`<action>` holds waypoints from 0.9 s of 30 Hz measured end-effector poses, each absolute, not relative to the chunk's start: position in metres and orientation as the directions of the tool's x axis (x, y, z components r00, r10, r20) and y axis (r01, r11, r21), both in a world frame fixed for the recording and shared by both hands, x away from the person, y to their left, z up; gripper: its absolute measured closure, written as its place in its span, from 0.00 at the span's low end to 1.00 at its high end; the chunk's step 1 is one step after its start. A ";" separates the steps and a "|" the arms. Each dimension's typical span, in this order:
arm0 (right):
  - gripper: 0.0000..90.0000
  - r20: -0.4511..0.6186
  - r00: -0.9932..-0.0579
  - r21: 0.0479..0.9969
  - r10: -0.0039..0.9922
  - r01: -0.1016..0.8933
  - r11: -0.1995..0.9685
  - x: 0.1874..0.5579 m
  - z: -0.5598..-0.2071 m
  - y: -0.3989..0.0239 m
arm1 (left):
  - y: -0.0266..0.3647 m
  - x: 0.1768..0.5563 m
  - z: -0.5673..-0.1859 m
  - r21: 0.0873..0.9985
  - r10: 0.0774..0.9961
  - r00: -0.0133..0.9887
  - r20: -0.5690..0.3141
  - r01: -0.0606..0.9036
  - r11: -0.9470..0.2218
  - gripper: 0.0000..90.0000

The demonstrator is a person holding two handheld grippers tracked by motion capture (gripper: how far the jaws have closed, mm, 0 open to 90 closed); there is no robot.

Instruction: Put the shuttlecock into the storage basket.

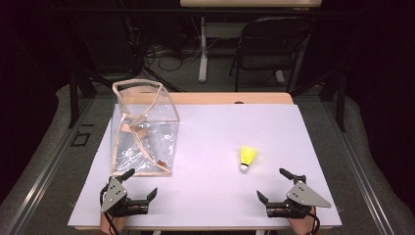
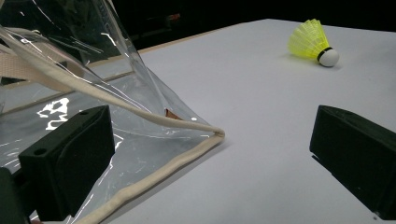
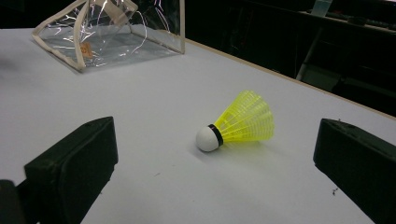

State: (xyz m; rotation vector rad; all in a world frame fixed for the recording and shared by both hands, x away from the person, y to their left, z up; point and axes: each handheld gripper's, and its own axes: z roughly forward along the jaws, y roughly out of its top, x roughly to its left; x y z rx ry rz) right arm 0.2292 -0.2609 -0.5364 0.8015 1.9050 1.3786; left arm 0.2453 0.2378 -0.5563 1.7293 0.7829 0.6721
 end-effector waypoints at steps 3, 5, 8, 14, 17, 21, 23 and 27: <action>0.00 -0.147 -0.607 0.958 0.781 0.107 0.264 0.229 -0.537 -0.261 | 0.237 0.246 -0.556 0.961 0.777 0.627 0.057 0.177 -0.213 0.00; 0.00 -0.145 -0.609 0.958 0.780 0.110 0.264 0.230 -0.537 -0.261 | 0.236 0.246 -0.557 0.961 0.777 0.627 0.056 0.178 -0.213 0.00; 0.00 -0.147 -0.610 0.957 0.779 0.111 0.268 0.230 -0.537 -0.261 | 0.236 0.246 -0.557 0.961 0.777 0.627 0.056 0.179 -0.213 0.00; 0.00 -0.147 -0.610 0.953 0.779 0.124 0.277 0.231 -0.537 -0.259 | 0.236 0.247 -0.557 0.958 0.773 0.631 0.062 0.179 -0.223 0.00; 0.00 -0.145 -0.612 0.951 0.777 0.130 0.281 0.232 -0.537 -0.259 | 0.236 0.247 -0.557 0.958 0.772 0.633 0.062 0.179 -0.223 0.00; 0.00 -0.145 -0.615 0.947 0.775 0.140 0.288 0.234 -0.536 -0.258 | 0.236 0.246 -0.557 0.957 0.771 0.634 0.061 0.181 -0.225 0.00; 0.00 -0.144 -0.616 0.944 0.774 0.148 0.294 0.235 -0.536 -0.257 | 0.236 0.246 -0.557 0.957 0.771 0.634 0.061 0.181 -0.225 0.00; 0.00 -0.141 -0.614 0.939 0.777 0.165 0.301 0.238 -0.535 -0.256 | 0.235 0.247 -0.557 0.957 0.768 0.637 0.061 0.182 -0.226 0.00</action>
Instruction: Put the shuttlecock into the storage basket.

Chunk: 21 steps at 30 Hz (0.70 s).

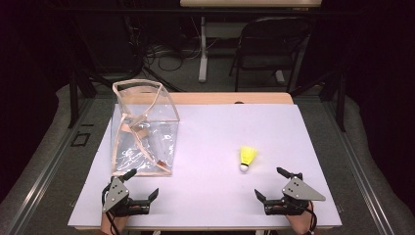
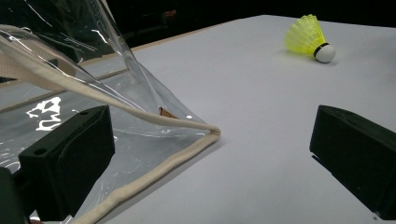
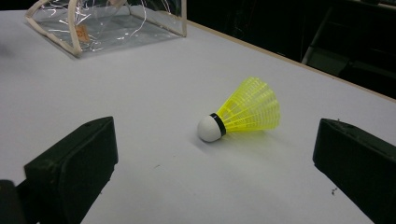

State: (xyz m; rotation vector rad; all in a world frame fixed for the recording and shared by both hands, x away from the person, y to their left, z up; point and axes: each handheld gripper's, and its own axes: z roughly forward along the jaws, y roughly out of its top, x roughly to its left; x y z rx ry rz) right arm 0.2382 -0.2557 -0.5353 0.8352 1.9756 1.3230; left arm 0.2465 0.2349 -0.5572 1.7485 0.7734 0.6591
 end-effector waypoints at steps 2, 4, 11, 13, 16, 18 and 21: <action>0.00 -0.138 -0.614 0.936 0.777 0.176 0.305 0.240 -0.535 -0.256 | 0.235 0.247 -0.557 0.957 0.767 0.638 0.062 0.181 -0.227 0.00; 0.00 -0.124 -0.612 0.935 0.781 0.191 0.298 0.242 -0.534 -0.255 | 0.235 0.246 -0.557 0.957 0.768 0.637 0.061 0.181 -0.227 0.00; 0.00 -0.115 -0.618 0.927 0.777 0.213 0.307 0.246 -0.531 -0.254 | 0.234 0.247 -0.557 0.957 0.766 0.640 0.058 0.183 -0.226 0.00; 0.00 -0.119 -0.619 0.924 0.776 0.217 0.315 0.250 -0.531 -0.253 | 0.234 0.248 -0.558 0.956 0.765 0.641 0.060 0.184 -0.229 0.00; 0.00 -0.118 -0.620 0.917 0.776 0.232 0.324 0.254 -0.531 -0.252 | 0.235 0.247 -0.557 0.956 0.766 0.640 0.062 0.182 -0.229 0.00; 0.00 -0.118 -0.619 0.916 0.776 0.235 0.326 0.256 -0.531 -0.251 | 0.235 0.248 -0.558 0.956 0.765 0.642 0.058 0.184 -0.227 0.00; 0.00 -0.113 -0.619 0.912 0.777 0.244 0.328 0.260 -0.529 -0.250 | 0.234 0.248 -0.558 0.956 0.762 0.645 0.061 0.183 -0.231 0.00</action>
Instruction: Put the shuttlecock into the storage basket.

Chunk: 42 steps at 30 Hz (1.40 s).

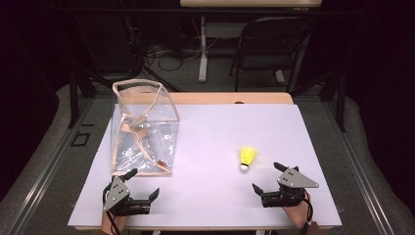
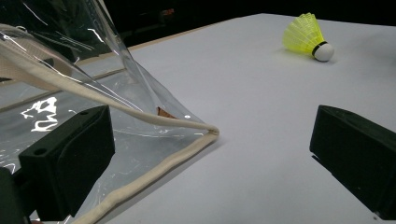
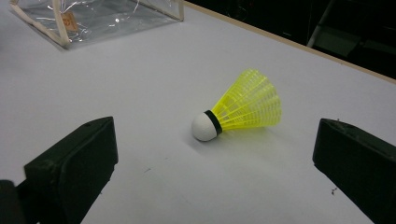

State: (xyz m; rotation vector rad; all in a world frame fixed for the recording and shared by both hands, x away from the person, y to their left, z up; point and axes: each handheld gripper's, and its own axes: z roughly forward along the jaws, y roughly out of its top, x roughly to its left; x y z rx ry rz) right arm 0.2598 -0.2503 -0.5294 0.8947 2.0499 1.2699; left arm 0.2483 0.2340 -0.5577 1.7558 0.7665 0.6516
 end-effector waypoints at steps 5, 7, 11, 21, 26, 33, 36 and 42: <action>0.00 -0.108 -0.620 0.907 0.777 0.258 0.332 0.265 -0.528 -0.250 | 0.234 0.249 -0.558 0.955 0.761 0.646 0.059 0.185 -0.232 0.00; 0.00 -0.107 -0.621 0.905 0.776 0.263 0.335 0.267 -0.527 -0.250 | 0.234 0.249 -0.558 0.955 0.761 0.645 0.059 0.185 -0.231 0.00; 0.00 -0.107 -0.624 0.901 0.774 0.269 0.341 0.271 -0.527 -0.249 | 0.234 0.249 -0.558 0.955 0.760 0.647 0.062 0.183 -0.234 0.00; 0.00 -0.104 -0.630 0.892 0.770 0.284 0.353 0.279 -0.524 -0.246 | 0.233 0.249 -0.558 0.954 0.759 0.648 0.064 0.183 -0.236 0.00; 0.00 -0.091 -0.638 0.887 0.765 0.297 0.354 0.284 -0.523 -0.244 | 0.233 0.248 -0.558 0.954 0.759 0.648 0.065 0.182 -0.237 0.00; 0.00 -0.098 -0.643 0.881 0.759 0.299 0.367 0.291 -0.520 -0.241 | 0.233 0.248 -0.557 0.954 0.760 0.647 0.067 0.181 -0.239 0.00; 0.00 -0.098 -0.645 0.877 0.758 0.304 0.372 0.294 -0.519 -0.240 | 0.233 0.248 -0.557 0.954 0.760 0.646 0.068 0.181 -0.239 0.00; 0.00 -0.095 -0.646 0.873 0.757 0.311 0.375 0.301 -0.516 -0.238 | 0.234 0.248 -0.557 0.954 0.760 0.646 0.069 0.181 -0.241 0.00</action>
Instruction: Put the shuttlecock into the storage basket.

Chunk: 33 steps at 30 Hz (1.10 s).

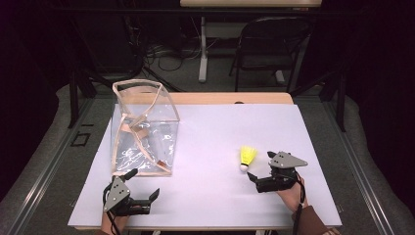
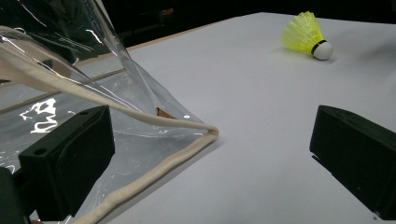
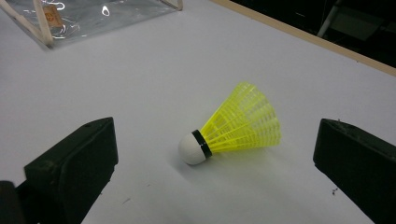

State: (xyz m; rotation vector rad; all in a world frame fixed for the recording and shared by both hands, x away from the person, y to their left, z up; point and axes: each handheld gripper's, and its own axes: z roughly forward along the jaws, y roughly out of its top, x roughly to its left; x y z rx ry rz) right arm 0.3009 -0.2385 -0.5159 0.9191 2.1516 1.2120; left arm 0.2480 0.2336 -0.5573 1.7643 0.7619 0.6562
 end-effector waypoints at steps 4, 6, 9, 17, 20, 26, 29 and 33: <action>0.00 -0.094 -0.646 0.871 0.757 0.315 0.377 0.306 -0.514 -0.238 | 0.234 0.248 -0.557 0.954 0.761 0.645 0.069 0.181 -0.240 0.00; 0.00 -0.092 -0.647 0.869 0.757 0.320 0.379 0.308 -0.514 -0.238 | 0.234 0.248 -0.557 0.954 0.760 0.646 0.069 0.181 -0.240 0.00; 0.00 -0.089 -0.647 0.868 0.758 0.323 0.378 0.310 -0.513 -0.238 | 0.234 0.248 -0.557 0.954 0.761 0.645 0.070 0.180 -0.240 0.00; 0.00 -0.093 -0.652 0.859 0.752 0.330 0.392 0.318 -0.509 -0.238 | 0.234 0.248 -0.557 0.954 0.761 0.645 0.070 0.180 -0.241 0.00; 0.00 -0.091 -0.654 0.855 0.751 0.335 0.396 0.322 -0.509 -0.238 | 0.234 0.248 -0.557 0.954 0.761 0.645 0.070 0.180 -0.241 0.00; 0.00 -0.084 -0.660 0.851 0.747 0.342 0.399 0.327 -0.508 -0.237 | 0.234 0.248 -0.557 0.954 0.761 0.645 0.070 0.180 -0.241 0.00; 0.00 -0.083 -0.663 0.849 0.744 0.344 0.401 0.329 -0.508 -0.236 | 0.233 0.248 -0.557 0.954 0.761 0.645 0.069 0.180 -0.239 0.00; 0.00 -0.086 -0.666 0.845 0.741 0.346 0.408 0.333 -0.506 -0.235 | 0.234 0.248 -0.557 0.954 0.761 0.645 0.070 0.180 -0.241 0.00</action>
